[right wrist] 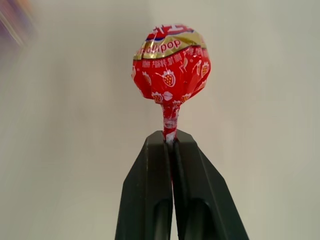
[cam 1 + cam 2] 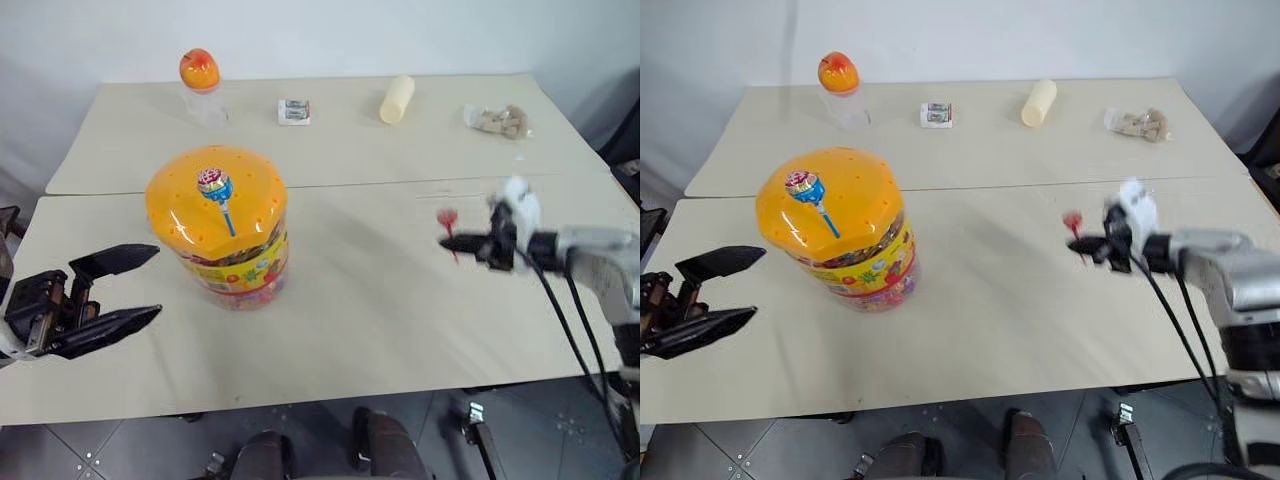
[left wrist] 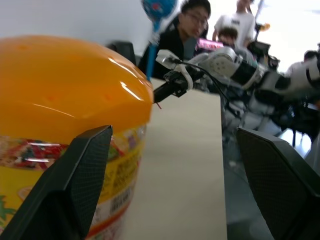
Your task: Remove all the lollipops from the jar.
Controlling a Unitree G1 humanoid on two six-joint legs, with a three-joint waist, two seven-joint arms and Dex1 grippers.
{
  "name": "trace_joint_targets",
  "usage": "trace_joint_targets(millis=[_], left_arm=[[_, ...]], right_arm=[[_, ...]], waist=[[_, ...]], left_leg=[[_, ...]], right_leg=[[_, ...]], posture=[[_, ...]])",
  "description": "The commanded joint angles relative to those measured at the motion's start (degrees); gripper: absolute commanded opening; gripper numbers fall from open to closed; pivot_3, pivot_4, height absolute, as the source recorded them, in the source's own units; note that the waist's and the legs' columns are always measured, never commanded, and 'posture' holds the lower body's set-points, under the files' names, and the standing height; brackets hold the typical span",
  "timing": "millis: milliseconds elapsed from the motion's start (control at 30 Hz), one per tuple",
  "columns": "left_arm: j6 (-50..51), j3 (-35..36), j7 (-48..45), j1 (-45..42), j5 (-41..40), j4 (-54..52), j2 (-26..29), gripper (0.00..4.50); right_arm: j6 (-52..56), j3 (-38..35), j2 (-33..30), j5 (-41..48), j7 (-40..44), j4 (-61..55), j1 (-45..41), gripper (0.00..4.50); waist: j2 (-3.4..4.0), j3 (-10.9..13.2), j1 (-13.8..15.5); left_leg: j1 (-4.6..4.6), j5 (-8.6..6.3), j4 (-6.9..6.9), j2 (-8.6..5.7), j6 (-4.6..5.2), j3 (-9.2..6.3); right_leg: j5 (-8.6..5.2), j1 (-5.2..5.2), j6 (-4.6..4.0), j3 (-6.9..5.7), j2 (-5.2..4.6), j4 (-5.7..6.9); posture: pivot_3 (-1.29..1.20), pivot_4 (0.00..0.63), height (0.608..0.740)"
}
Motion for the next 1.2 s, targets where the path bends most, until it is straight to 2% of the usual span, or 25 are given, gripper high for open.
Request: trace_joint_targets(millis=[33, 100, 200, 400, 500, 567, 667, 767, 867, 967, 1200], left_arm=[[-3.9, -0.5, -2.1, -0.3, 3.6, 0.2, -0.1, 4.16], [-4.4, -0.5, -2.0, -0.5, 3.9, 0.3, -0.5, 4.16], [-5.4, 0.2, -1.7, -0.2, 3.8, 0.6, -1.9, 4.16], [-4.7, 1.8, 0.0, 1.3, 2.6, 0.7, -3.1, 4.16], [-3.6, 3.9, 2.3, 2.2, 0.9, 1.0, -4.4, 4.16], [-2.5, 5.8, 4.3, 2.7, -1.4, 1.1, -5.7, 4.16], [-1.5, 9.0, 7.6, 4.0, -4.0, 1.8, -8.1, 4.16], [-1.8, 10.0, 6.0, 7.9, -2.3, 3.1, -9.2, 4.16], [-0.8, 10.3, 6.7, 8.8, -4.0, 2.8, -9.3, 4.16], [-0.9, 9.3, 8.3, 6.3, -5.8, 2.6, -10.1, 4.16], [-1.2, 6.7, 10.2, 1.7, -7.7, 0.8, -12.9, 4.16]], right_arm=[[-5.9, 2.3, -1.7, -7.7, -1.4, 4.2, 1.9, 0.01], [-7.1, 1.9, -2.1, -8.0, 0.7, 5.3, 2.7, 0.01], [-9.7, 0.6, -2.3, -7.5, 4.4, 6.2, 3.9, 0.68], [-18.9, -5.7, -0.2, -3.5, 10.9, 6.7, 2.7, 2.64], [-31.7, -10.5, 4.3, 1.8, 18.4, 4.9, -0.1, 3.63], [-31.4, -12.5, 7.7, 7.3, 21.2, 1.0, -2.4, 4.3], [-24.6, -11.5, 12.9, 16.4, 21.2, -8.8, -6.8, 4.3], [-20.2, -9.0, 16.6, 20.8, 20.9, -15.2, -10.7, 4.3], [-20.2, -5.0, 21.4, 20.3, 20.8, -16.7, -16.1, 4.3], [-20.3, -0.5, 29.0, 19.9, 19.7, -16.6, -21.8, 4.3], [-21.9, 7.1, 39.4, 11.7, 14.2, -12.1, -28.3, 4.3]], waist=[[0.06, 0.0, -0.1], [0.05, 0.0, -0.1], [-0.01, -0.1, 0.2], [0.0, -0.1, 0.2], [0.09, 0.0, -0.3], [0.12, 0.0, -0.4], [0.13, 0.0, -0.2], [0.13, 0.0, 0.0], [0.09, 0.0, 0.3], [0.07, 0.0, 0.3], [0.03, 0.0, -0.2]], left_leg=[[-0.02, 0.0, 0.03, 0.0, 0.0, 0.07], [0.1, 0.0, 0.06, 0.01, 0.0, 0.17], [0.07, 0.0, 0.08, 0.02, 0.01, 0.11], [-0.01, -0.01, 0.05, 0.04, 0.02, -0.01], [0.01, 0.0, 0.06, 0.05, 0.02, 0.06], [0.06, 0.0, 0.06, 0.07, 0.01, 0.08], [0.06, -0.01, 0.07, 0.17, 0.01, 0.0], [0.05, -0.03, 0.08, 0.24, -0.04, -0.1], [0.02, -0.06, 0.11, 0.21, -0.06, -0.14], [-0.01, -0.06, 0.25, 0.21, -0.06, -0.19], [0.02, -0.08, 0.18, 0.19, -0.1, -0.22]], right_leg=[[0.0, -0.02, 0.0, 0.05, 0.0, -0.03], [0.0, 0.08, 0.0, 0.14, 0.0, -0.06], [0.0, 0.1, 0.0, 0.12, 0.0, -0.08], [0.01, 0.08, 0.01, -0.04, 0.0, -0.11], [0.01, 0.08, 0.01, 0.01, 0.01, -0.11], [0.01, 0.08, 0.0, 0.03, 0.03, -0.09], [0.01, 0.06, 0.0, -0.02, 0.05, 0.01], [0.01, 0.01, 0.0, -0.12, 0.06, 0.18], [0.01, 0.02, 0.0, -0.15, 0.07, 0.2], [0.0, 0.05, -0.02, -0.15, 0.07, 0.24], [0.01, -0.08, -0.05, -0.19, 0.07, 0.47]], posture=[[0.0, 0.15, 0.74], [0.0, 0.15, 0.74], [0.0, 0.15, 0.74], [0.0, 0.15, 0.74], [0.0, 0.15, 0.74], [0.0, 0.15, 0.74], [0.0, 0.15, 0.74], [0.0, 0.15, 0.74], [0.0, 0.15, 0.74], [0.0, 0.15, 0.74], [0.0, 0.15, 0.74]])
